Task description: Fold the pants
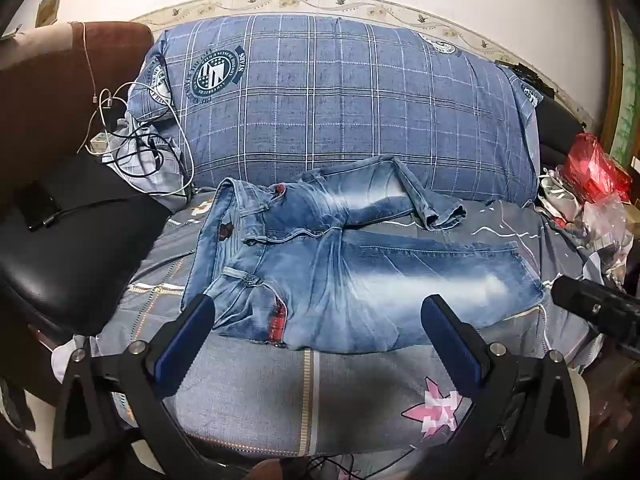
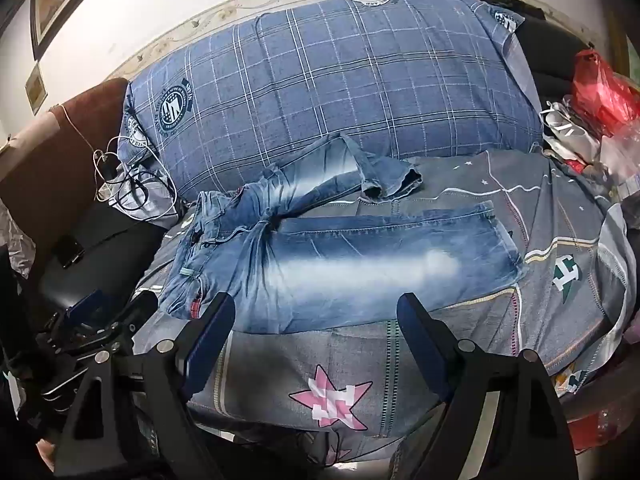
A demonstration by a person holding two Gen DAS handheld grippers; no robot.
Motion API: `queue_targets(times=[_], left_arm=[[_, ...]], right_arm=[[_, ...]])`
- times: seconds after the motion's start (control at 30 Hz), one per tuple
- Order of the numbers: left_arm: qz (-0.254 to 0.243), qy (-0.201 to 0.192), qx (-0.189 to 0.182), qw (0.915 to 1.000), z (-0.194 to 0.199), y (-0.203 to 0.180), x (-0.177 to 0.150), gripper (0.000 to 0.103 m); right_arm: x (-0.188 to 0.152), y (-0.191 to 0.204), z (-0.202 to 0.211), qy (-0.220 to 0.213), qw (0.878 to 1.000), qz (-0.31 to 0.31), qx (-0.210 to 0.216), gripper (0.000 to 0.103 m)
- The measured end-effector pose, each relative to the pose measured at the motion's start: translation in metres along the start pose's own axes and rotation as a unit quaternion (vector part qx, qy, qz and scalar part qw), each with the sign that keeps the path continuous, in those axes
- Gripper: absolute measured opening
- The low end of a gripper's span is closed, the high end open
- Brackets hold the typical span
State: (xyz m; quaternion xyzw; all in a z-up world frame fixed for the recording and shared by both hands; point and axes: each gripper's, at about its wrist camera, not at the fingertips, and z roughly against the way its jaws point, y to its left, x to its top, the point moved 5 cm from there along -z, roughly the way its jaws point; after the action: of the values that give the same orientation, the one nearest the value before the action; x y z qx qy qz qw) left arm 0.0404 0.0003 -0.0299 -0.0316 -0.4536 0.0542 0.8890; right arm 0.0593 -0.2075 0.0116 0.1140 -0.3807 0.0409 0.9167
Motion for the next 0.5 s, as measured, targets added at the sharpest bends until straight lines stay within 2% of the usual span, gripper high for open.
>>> queue_targets(times=[0.17, 0.5], left_arm=[[-0.005, -0.007, 0.004, 1.0000, 0.0036, 0.0033, -0.0015, 0.103], [-0.010, 0.010, 0.014, 0.9998, 0.0037, 0.0018, -0.0041, 0.103]], right_arm=[[0.0003, 0.0023, 0.0029, 0.001, 1.000, -0.005, 0.006, 0.084], [-0.0030, -0.0016, -0.0061, 0.014, 1.000, -0.014, 0.004, 0.084]])
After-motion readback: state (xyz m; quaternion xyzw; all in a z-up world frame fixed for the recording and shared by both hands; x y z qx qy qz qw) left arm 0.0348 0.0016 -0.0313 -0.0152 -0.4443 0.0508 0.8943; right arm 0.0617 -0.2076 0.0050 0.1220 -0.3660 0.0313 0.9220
